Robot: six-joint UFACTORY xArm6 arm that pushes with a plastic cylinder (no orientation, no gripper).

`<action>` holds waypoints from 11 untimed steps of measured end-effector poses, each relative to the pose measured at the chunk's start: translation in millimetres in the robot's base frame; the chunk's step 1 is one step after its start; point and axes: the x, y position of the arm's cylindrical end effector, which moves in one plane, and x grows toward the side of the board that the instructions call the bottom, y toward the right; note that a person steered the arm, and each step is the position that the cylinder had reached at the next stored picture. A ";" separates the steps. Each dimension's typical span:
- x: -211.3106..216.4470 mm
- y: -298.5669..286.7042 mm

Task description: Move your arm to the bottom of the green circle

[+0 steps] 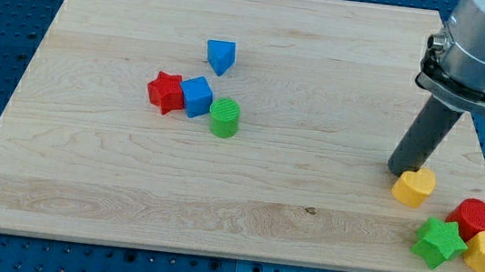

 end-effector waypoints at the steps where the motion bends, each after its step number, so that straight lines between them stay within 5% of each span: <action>1: 10.5 0.0; 5: 24.4 -15.0; 9: 24.4 -205.6; 11: 0.4 -237.8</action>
